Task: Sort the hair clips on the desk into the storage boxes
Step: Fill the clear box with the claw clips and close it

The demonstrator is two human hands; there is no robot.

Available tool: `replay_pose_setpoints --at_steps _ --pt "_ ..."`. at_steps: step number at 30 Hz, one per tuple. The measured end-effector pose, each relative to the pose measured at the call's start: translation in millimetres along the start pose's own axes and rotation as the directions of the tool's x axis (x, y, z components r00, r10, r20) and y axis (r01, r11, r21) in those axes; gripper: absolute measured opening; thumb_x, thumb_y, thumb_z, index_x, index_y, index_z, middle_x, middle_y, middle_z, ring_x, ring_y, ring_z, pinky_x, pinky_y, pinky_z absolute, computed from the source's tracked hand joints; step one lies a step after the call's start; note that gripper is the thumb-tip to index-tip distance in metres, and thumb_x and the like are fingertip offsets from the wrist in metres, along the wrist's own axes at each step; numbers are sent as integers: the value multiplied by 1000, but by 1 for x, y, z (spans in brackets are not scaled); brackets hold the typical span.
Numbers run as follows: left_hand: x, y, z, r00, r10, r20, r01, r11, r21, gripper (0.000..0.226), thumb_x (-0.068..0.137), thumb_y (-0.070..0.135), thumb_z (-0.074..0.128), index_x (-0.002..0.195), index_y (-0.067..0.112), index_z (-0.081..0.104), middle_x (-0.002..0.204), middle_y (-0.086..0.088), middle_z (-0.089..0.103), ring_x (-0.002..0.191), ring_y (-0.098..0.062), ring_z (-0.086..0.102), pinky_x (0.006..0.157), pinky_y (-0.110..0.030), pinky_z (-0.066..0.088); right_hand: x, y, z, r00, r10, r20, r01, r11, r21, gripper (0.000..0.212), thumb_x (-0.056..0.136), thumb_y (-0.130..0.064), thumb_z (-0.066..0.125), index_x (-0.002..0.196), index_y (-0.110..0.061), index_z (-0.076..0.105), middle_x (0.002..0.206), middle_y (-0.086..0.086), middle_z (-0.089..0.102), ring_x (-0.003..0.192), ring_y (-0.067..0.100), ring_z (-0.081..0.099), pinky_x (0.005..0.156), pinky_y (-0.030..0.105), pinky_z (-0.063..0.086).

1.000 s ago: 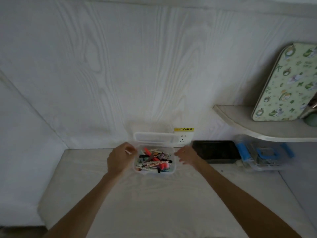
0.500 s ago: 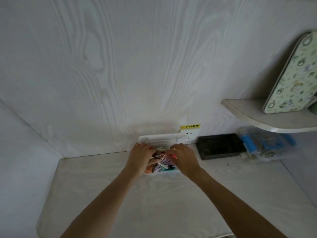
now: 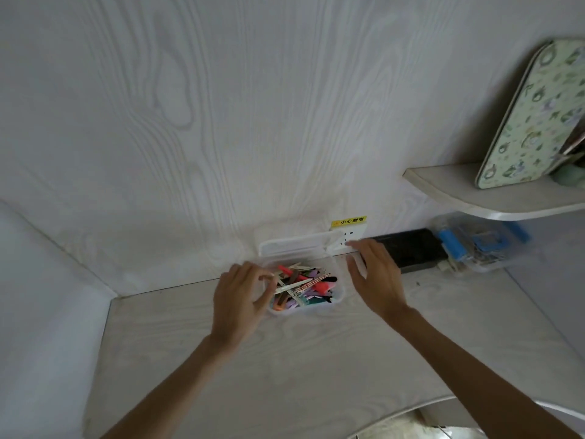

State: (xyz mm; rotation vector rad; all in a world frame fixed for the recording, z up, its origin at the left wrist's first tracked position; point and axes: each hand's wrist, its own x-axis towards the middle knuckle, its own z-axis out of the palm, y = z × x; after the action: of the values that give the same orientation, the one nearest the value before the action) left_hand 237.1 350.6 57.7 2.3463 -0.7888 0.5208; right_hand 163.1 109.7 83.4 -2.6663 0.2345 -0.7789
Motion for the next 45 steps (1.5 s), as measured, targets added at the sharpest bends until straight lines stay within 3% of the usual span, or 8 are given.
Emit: replay_pose_setpoints --at_steps 3,7,13,26,28,34,39,45 --pt "22 7 -14 993 69 -98 -65 997 42 29 84 40 61 101 18 55 99 -1 64 92 -11 51 79 -18 35 32 -12 -2 997 -24 78 25 1000 -8 31 92 -30 53 119 -14 53 116 3 61 106 17 57 90 29 46" --pt "44 11 -10 968 81 237 -110 987 115 56 82 45 64 128 15 51 122 -1 62 111 -17 59 99 -28 40 43 -20 7 907 -137 399 159 987 -22 48 91 -47 47 126 -14 49 126 3 57 117 17 52 104 36 39" --pt "4 4 10 887 265 379 -361 909 210 57 61 34 81 113 29 57 97 6 63 82 -16 64 74 -28 51 -17 17 13 796 -355 490 479 865 -151 67 70 -58 67 126 -26 49 121 0 60 108 18 60 93 35 49" --pt "-15 -2 23 905 291 310 -375 891 255 42 81 26 52 121 24 60 113 1 65 96 -19 64 78 -28 52 -20 28 29 827 -454 332 507 858 -88 60 58 -11 80 111 -23 55 103 1 67 85 16 65 76 27 53" --pt "-21 -2 24 897 298 327 -384 891 240 48 75 28 66 122 21 60 113 0 65 98 -18 64 79 -28 52 -22 33 31 818 -464 340 514 855 -68 62 55 -8 82 111 -22 58 104 0 67 86 16 66 74 26 53" --pt "-45 -4 37 895 178 409 -302 917 262 82 67 51 74 136 19 46 133 -5 56 120 -23 57 96 -36 50 -30 52 24 732 -480 484 520 852 59 61 75 -21 62 133 -21 45 133 2 52 117 13 46 98 28 42" --pt "-51 -6 43 887 92 452 -238 930 280 63 89 59 33 139 22 42 144 -4 46 130 -20 47 102 -38 44 -57 58 33 724 -375 580 473 881 -20 70 80 -30 55 144 -20 28 148 5 37 137 22 35 111 44 34" --pt "-50 -5 45 906 100 412 -209 951 227 45 93 37 38 133 23 51 140 -3 51 127 -20 51 92 -30 51 -62 57 36 750 -329 573 427 904 -40 64 90 -53 39 145 -22 26 152 2 31 141 19 27 113 40 24"
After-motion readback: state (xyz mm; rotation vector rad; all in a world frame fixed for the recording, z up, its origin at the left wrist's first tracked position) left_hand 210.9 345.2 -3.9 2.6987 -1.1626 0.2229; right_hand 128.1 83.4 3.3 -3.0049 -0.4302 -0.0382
